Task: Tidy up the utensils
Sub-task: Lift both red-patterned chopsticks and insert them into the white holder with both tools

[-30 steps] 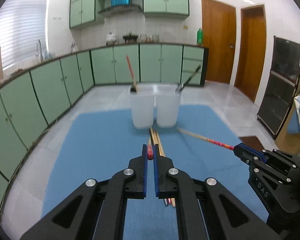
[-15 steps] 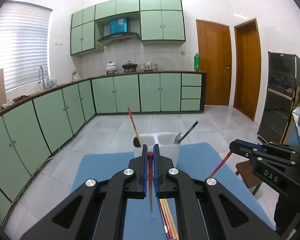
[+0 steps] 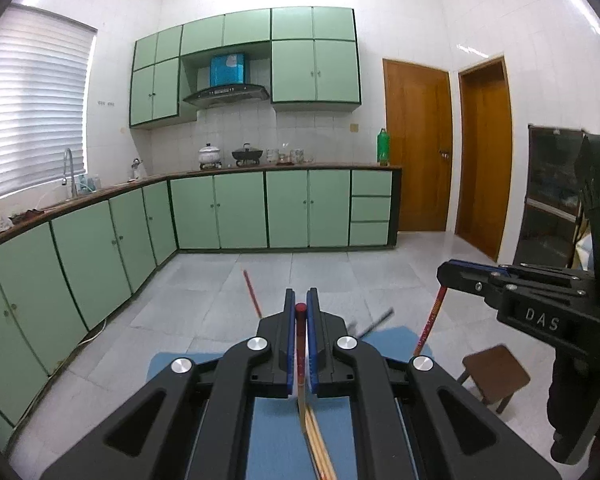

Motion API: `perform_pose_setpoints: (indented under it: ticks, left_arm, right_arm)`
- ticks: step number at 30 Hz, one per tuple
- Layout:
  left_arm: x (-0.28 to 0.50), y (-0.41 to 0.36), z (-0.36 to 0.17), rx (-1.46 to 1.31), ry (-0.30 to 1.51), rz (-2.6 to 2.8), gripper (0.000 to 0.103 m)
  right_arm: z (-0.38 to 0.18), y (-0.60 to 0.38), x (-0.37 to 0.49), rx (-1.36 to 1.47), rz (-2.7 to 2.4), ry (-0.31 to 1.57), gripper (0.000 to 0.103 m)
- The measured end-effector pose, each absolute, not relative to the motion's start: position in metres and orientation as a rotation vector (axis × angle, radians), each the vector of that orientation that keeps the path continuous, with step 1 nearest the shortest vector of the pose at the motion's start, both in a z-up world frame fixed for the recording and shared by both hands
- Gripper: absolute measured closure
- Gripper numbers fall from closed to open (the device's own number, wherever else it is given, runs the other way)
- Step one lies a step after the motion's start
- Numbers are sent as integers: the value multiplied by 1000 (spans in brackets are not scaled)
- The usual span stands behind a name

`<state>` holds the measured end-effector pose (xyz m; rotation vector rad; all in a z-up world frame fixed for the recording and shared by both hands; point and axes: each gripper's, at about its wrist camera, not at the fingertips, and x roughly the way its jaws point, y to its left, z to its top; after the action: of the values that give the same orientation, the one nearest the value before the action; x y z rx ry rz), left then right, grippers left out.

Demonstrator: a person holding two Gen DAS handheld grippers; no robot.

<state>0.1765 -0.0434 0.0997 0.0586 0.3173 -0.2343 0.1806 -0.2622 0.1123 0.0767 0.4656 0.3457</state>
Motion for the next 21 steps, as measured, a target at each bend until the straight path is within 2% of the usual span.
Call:
perform_pose_setpoints:
  ticks: [10,15,21]
  left_arm:
    - [253,-42,147,24,204,-224,98]
    - [287,-50,139,28,222,-226,98]
    - [322,-57,97,21,316,-234,98]
  right_arm:
    - [180,-267,267,59,322,357,98]
    - [166,-264,306,66,308,390,98]
    - [116,-253,338,60,297,476,98]
